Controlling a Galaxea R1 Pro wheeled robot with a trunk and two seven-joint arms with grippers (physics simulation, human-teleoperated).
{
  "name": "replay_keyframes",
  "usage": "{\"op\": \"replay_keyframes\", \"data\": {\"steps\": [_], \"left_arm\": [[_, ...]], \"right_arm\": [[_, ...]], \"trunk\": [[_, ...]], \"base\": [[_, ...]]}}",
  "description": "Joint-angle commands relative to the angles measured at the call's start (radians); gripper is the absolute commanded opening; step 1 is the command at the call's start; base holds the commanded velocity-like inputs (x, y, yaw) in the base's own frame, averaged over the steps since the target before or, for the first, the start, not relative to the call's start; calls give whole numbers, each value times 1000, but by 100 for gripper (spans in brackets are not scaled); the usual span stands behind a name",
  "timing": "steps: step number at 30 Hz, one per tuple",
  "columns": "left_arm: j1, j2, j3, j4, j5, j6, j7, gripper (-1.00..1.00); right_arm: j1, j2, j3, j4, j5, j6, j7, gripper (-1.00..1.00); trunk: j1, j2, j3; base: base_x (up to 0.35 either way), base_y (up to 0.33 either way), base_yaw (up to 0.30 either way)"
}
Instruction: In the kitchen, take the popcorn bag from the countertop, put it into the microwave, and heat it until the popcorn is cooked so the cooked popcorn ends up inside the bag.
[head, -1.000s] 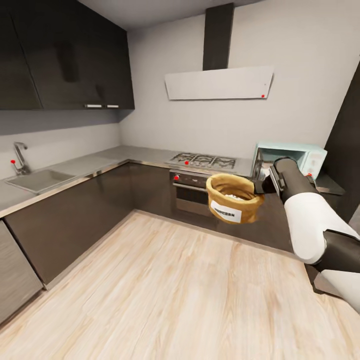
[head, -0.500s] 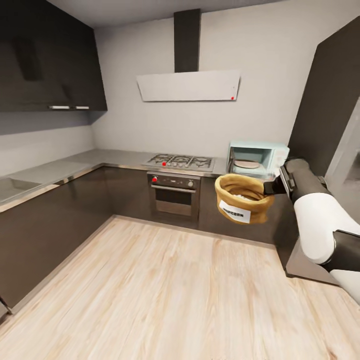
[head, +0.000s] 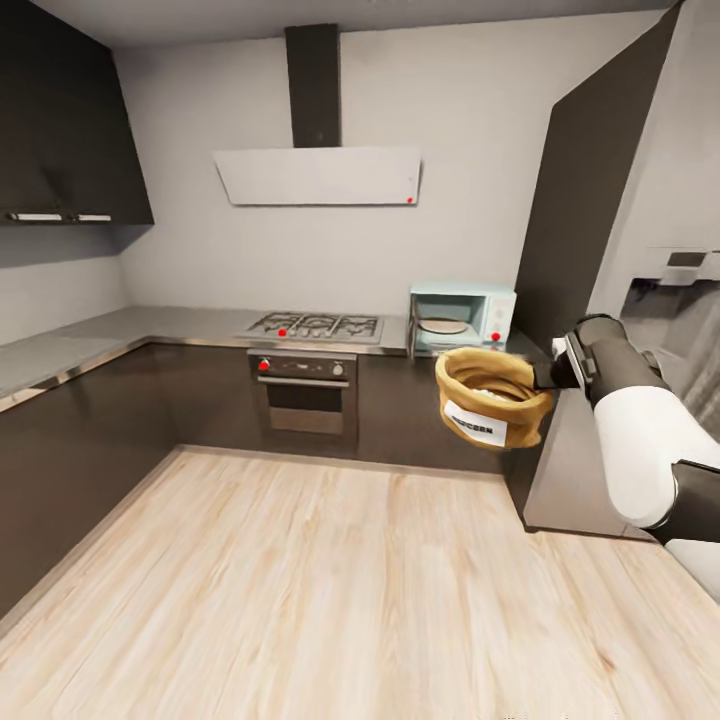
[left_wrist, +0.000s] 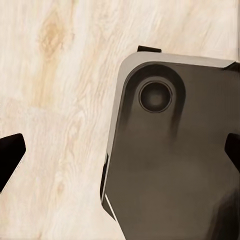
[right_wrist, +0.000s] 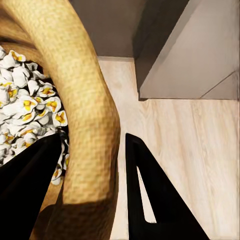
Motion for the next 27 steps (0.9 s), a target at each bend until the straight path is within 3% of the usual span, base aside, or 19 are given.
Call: {"op": "replay_keyframes", "data": {"steps": [1,12,19,27], "left_arm": [[0,-1,3,0,9,-3,-1,100],[0,-1,8,-4,21,7,7,100],[0,-1,8,-1,17,6,-6,100],[0,0,8,0,22,10,1,100]], "right_arm": [[-1,1,-4,-1,10,2,8,-100],[-1,-5,-4,-1,12,2,9,-100],[-1,-4,-3,0,10,2,9,-100],[-1,-5,-3,1,10,2,15,-100]], "trunk": [[0,-1,-1],[0,-1,5],[0,-1,5],[0,-1,5]], "base": [[0,0,-295],[0,0,-265],[31,0,-21],[303,0,0]]}}
